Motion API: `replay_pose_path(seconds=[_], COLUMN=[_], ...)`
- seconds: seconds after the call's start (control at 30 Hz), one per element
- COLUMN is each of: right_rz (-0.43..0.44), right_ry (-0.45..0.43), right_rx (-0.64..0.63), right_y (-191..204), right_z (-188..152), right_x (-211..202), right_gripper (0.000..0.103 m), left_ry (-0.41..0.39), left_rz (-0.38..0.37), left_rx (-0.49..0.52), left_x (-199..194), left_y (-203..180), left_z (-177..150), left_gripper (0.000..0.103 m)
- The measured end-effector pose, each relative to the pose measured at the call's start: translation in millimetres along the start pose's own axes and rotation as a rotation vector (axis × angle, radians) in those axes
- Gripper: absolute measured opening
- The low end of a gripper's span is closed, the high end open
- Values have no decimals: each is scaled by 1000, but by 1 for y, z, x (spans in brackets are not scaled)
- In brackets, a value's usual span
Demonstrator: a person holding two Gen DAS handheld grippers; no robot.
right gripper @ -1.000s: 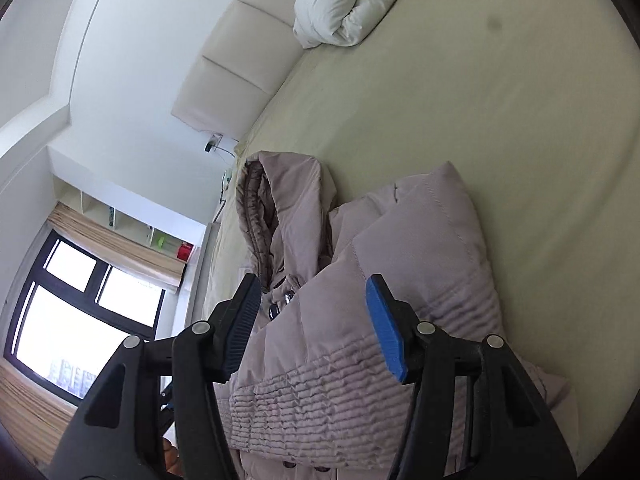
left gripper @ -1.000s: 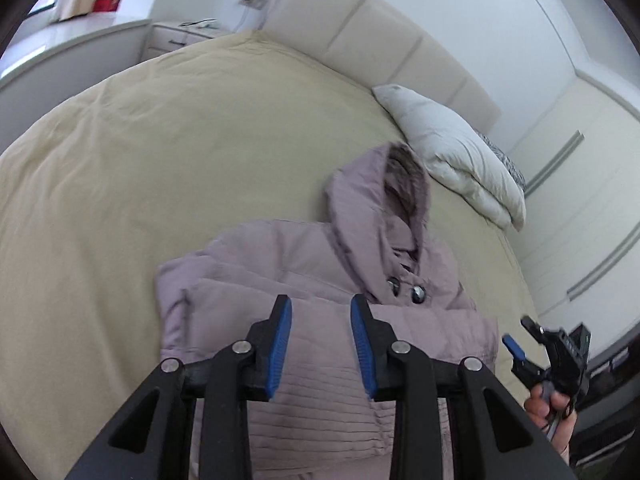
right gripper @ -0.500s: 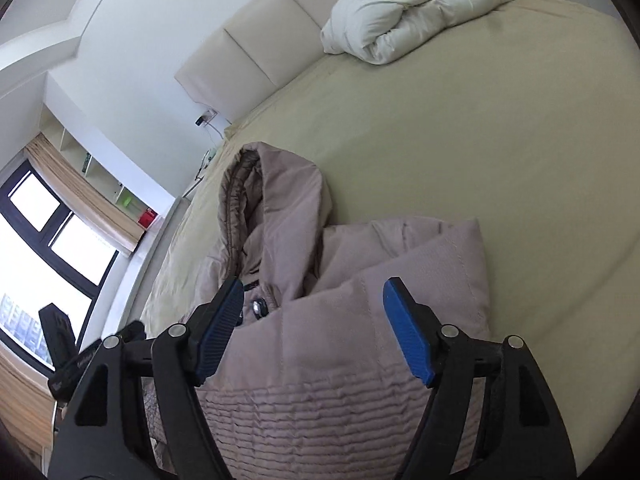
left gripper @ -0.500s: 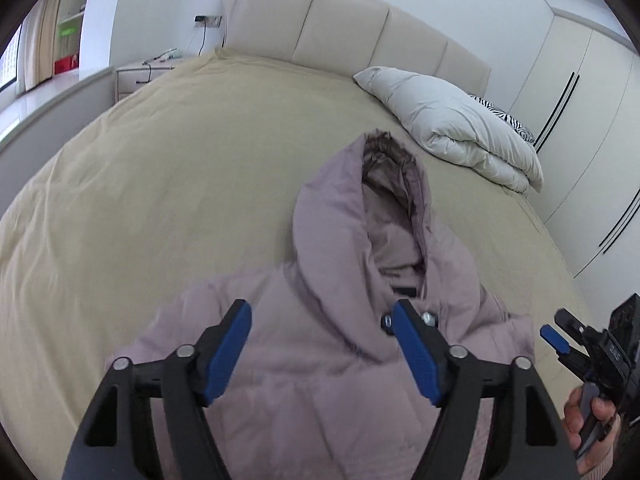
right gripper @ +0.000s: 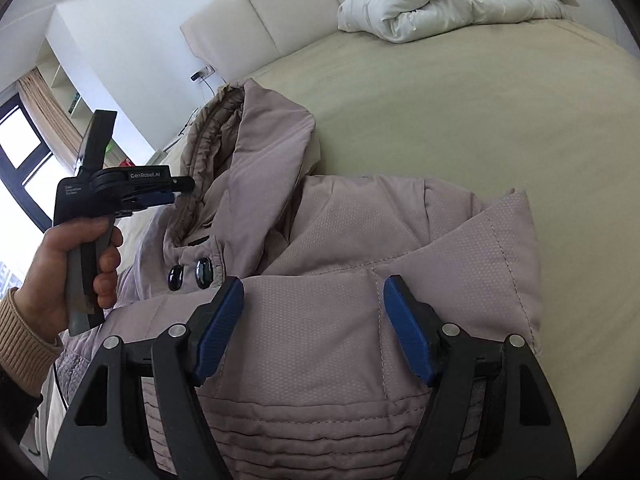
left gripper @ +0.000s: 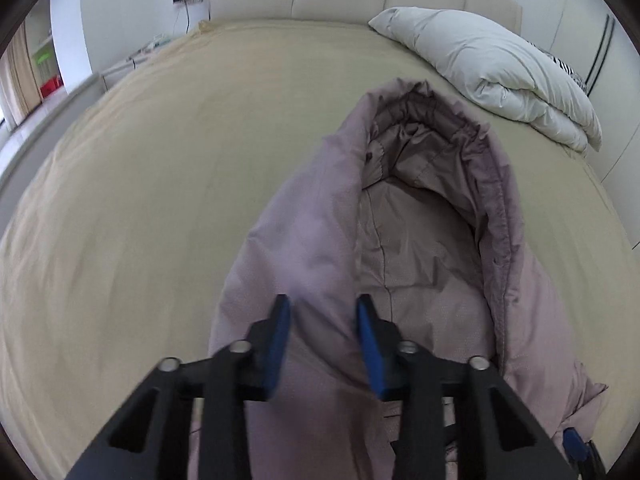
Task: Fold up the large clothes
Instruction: 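Grasp the hood with the right gripper and lift it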
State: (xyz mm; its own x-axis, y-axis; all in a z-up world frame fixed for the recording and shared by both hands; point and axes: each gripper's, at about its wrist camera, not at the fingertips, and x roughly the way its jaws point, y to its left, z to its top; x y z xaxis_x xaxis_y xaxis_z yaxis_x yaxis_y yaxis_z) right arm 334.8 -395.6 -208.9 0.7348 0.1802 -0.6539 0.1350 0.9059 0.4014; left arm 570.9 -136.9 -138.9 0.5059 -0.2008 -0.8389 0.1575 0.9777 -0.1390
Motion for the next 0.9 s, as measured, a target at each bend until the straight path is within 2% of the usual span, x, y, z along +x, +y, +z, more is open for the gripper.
replay_pose_path(seconds=[0.03, 0.07, 0.2, 0.3, 0.4, 0.57, 0.63, 0.7, 0.77, 0.8, 0.87, 0.9], right_rz=[0, -1, 48, 16, -21, -103, -162, -189, -165, -165, -153, -164], right_ry=[6, 14, -18, -56, -59, 11, 27, 86, 133, 154, 142, 127], right_rx=[3, 4, 50, 7, -53, -132, -119, -45, 50, 78, 97, 69], right_y=[0, 1, 12, 31, 55, 91, 92, 85, 69, 62, 56, 58], right_z=[2, 5, 23, 50, 81, 124, 134, 147, 156, 159, 160, 159], right_x=[0, -1, -17, -13, 8, 66, 86, 118, 138, 144, 139, 132], right_gripper=[72, 72, 72, 75, 78, 78, 78, 78, 49, 26, 12, 9], left_ry=[-17, -53, -201, -293, -343, -385, -400, -402, -403, -402, -403, -405], left_rz=[-3, -5, -2, -26, -62, -113, -114, -121, -121, -120, -117, -118], left_rx=[-5, 3, 59, 101, 102, 85, 98, 105, 109, 104, 90, 78], left_x=[-3, -12, -55, -87, -109, -131, -137, -141, -143, -143, -143, -144], left_y=[2, 3, 2, 1, 9, 26, 25, 23, 24, 26, 30, 32], left_z=[-3, -6, -24, -42, -57, -74, -78, -82, -83, -82, -79, -78], left_gripper=[12, 9, 8, 7, 6, 5, 5, 4, 3, 3, 2, 1])
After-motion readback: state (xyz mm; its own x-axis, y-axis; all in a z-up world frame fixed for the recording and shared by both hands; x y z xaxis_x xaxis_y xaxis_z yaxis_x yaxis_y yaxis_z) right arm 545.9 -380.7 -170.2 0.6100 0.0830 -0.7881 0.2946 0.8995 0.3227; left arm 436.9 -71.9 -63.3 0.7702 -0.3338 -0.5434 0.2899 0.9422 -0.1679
